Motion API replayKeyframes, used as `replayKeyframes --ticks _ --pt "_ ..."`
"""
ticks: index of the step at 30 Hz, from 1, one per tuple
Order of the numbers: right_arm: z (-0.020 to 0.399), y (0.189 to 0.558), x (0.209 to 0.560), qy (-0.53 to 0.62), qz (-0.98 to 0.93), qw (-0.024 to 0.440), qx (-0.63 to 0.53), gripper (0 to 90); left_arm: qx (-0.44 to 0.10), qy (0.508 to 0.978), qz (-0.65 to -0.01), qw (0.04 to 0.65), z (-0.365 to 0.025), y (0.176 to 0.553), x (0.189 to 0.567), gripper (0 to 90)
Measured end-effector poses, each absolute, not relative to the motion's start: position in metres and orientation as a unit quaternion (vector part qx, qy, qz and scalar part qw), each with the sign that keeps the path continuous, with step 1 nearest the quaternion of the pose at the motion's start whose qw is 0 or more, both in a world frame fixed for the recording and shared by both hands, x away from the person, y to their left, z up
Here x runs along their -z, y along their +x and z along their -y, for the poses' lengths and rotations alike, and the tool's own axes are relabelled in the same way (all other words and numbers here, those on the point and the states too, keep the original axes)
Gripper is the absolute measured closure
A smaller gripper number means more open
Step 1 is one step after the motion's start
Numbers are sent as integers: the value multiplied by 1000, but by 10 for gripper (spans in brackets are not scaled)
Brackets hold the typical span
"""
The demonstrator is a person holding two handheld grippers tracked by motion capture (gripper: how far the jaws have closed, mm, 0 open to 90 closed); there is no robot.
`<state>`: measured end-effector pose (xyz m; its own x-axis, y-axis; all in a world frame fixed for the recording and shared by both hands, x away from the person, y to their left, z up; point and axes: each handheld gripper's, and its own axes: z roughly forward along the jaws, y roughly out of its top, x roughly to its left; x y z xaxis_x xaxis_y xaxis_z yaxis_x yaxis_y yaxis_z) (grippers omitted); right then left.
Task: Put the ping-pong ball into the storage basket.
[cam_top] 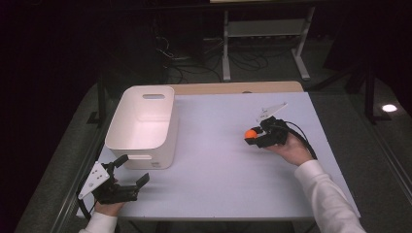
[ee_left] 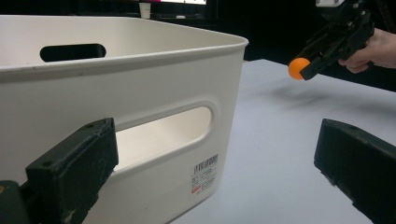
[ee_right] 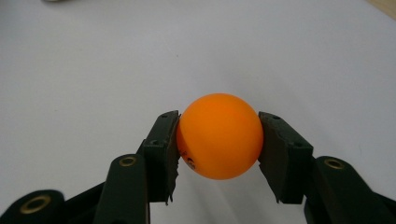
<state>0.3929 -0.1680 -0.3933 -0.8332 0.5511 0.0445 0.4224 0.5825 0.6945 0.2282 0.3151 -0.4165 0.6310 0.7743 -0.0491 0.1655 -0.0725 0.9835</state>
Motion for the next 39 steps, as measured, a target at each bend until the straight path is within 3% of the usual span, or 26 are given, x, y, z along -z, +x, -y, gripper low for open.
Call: replayKeyframes --ticks 39 --pt "138 384 345 220 -875 86 -422 494 -259 684 -345 588 -315 228 416 0"
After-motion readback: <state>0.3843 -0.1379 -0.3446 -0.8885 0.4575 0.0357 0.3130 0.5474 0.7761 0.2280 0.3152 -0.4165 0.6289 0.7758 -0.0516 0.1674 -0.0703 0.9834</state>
